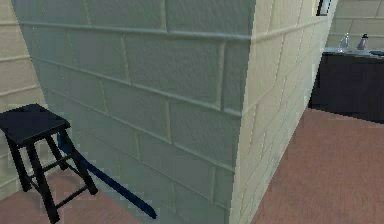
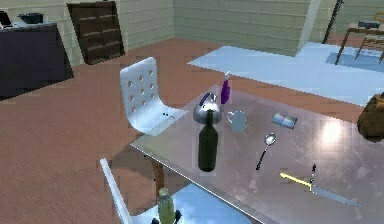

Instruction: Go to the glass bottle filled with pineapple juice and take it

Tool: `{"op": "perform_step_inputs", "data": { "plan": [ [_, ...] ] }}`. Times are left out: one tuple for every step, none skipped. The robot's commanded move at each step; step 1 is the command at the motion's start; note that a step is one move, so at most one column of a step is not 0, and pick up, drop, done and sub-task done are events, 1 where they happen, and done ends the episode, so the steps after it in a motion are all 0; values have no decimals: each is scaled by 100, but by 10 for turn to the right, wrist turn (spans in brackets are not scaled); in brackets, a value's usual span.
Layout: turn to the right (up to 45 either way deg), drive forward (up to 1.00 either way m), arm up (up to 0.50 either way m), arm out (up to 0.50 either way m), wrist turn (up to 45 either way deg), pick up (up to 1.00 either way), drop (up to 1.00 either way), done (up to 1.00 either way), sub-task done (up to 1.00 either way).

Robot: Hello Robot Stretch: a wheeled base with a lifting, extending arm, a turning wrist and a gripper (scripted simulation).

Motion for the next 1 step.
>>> {"op": "perform_step_inputs", "data": {
  "plan": [
    [0, 0, 0, 0, 0, 0, 0, 100, 0]
  ]
}}
